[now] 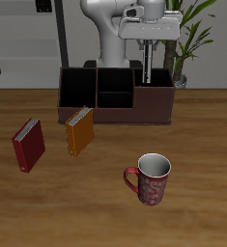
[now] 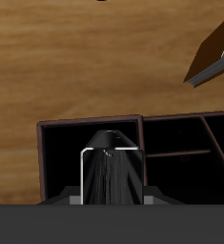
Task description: Place the striped book into the back desk caddy's right compartment
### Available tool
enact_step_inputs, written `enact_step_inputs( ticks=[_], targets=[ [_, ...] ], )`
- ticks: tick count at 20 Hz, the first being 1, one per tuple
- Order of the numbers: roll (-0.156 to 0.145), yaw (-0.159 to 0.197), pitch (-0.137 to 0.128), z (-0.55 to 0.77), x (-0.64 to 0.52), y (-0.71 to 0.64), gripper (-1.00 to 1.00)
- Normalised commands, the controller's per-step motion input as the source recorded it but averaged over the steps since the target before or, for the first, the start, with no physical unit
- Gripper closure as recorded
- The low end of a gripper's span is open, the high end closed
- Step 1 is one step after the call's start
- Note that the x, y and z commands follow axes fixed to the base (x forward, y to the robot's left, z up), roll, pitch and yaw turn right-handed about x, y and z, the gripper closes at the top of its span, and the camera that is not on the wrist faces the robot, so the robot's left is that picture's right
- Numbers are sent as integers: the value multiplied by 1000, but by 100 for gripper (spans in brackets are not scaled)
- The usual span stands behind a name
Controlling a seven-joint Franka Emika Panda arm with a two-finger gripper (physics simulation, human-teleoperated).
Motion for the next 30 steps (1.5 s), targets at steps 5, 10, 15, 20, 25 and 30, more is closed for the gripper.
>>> enact_step_inputs(
  ticks=[5,10,15,20,25,30],
  targets=[
    [2,0,21,-131,21,48,100],
    [6,3,28,-174,57,37,100],
    [-7,9,21,-175,25,-16,100],
    [-2,-2,23,-187,30,11,100],
    [3,5,32,-205,74,37,100],
    [6,19,29,-220,36,37,100]
  ],
)
